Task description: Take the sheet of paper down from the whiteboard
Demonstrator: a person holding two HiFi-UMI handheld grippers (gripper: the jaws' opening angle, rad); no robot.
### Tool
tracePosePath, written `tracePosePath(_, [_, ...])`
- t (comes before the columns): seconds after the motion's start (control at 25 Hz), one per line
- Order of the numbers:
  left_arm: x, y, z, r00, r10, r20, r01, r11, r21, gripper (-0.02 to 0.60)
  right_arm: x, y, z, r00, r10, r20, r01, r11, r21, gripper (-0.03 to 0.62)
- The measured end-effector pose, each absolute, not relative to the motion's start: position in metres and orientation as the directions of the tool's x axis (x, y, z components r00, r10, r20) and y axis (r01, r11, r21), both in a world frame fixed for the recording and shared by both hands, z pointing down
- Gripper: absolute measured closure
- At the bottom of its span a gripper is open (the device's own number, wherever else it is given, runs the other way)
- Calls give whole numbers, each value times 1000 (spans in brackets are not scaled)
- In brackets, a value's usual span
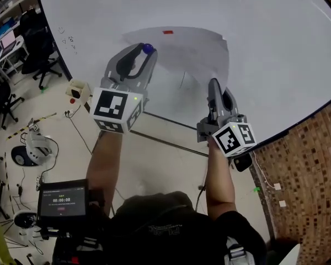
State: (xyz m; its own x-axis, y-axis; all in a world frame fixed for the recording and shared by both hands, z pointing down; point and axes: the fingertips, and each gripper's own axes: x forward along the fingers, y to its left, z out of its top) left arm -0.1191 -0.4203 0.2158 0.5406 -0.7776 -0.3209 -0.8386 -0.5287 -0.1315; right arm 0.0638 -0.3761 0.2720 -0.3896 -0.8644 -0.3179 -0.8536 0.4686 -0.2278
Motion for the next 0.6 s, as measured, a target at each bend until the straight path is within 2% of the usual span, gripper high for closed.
tracePosePath(0.2, [-119,-382,261,444,-849,-287,-891,-451,-46,459,76,-347,297,-420,-863,-282,-858,478,-185,582])
tracePosePath(0.4, [-123,-310,300,258,-927,-272,-959,-280,47,459,105,-302,325,-472,-841,-263,-844,518,-139,582])
tracePosePath(0.6, [-118,-256,336,150,-967,-208,-986,-162,44,459,123,-274,354,-523,-820,-233,-817,560,-136,582])
